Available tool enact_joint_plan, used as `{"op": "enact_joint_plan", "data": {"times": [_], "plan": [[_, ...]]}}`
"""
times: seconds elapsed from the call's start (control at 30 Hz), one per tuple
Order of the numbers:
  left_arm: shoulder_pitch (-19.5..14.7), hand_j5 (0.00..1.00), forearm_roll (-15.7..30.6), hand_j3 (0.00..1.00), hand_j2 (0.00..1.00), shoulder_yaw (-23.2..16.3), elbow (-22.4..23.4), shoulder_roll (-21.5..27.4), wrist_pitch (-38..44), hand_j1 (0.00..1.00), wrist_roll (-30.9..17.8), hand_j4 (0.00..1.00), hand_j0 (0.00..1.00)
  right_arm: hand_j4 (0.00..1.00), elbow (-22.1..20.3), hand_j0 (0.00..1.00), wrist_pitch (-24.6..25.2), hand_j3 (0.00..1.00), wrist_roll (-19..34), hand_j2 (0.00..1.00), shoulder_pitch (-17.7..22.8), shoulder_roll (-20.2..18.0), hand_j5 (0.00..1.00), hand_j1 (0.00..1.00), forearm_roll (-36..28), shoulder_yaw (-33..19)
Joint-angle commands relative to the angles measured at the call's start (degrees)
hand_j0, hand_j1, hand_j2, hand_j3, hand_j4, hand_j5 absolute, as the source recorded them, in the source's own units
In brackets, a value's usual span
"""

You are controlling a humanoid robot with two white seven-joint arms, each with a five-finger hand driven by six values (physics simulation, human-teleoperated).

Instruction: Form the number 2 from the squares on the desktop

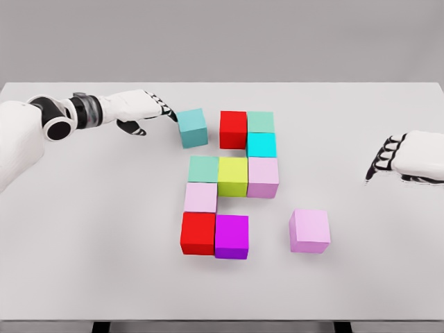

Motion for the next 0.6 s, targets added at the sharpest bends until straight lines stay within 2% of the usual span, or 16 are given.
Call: {"op": "enact_joint_plan", "data": {"times": [0.0,0.03,0.1,0.27,0.37,0.57], "plan": [[0.0,0.8,0.3,0.8,0.8,0.2,0.1,-0.6,0.1,0.8,0.0,0.8,0.8,0.68,-1.0,0.68,0.1,0.68,-1.0,0.68,-1.1,-2.9,0.68,0.68,-0.1,10.0],[0.0,0.8,0.3,0.8,0.8,0.3,0.1,-0.7,0.1,0.8,0.0,0.8,0.8,0.68,-1.0,0.68,0.1,0.68,-2.0,0.68,-5.4,-3.5,0.68,0.68,0.1,14.9],[0.0,0.8,0.3,0.8,0.8,0.3,0.1,-0.8,0.1,0.8,0.0,0.8,0.8,0.68,-1.0,0.68,0.1,0.68,-2.3,0.68,-10.0,-3.8,0.68,0.68,0.4,20.6],[0.0,0.8,0.3,0.8,0.8,0.3,0.1,-1.0,0.1,0.8,0.0,0.8,0.8,0.66,-1.3,0.66,0.1,0.66,-2.4,0.66,-14.6,-2.0,0.66,0.66,2.2,28.6],[0.0,0.8,0.3,0.8,0.8,0.3,0.1,-1.1,0.1,0.8,0.0,0.8,0.8,0.64,-1.9,0.64,0.1,0.64,-2.4,0.64,-15.2,-1.0,0.64,0.64,3.2,31.0],[-0.1,0.8,0.3,0.8,0.8,0.4,0.2,-1.2,0.1,0.8,0.0,0.8,0.8,0.64,-1.9,0.64,0.1,0.64,-2.4,0.64,-15.2,0.9,0.64,0.64,3.1,31.0]]}}
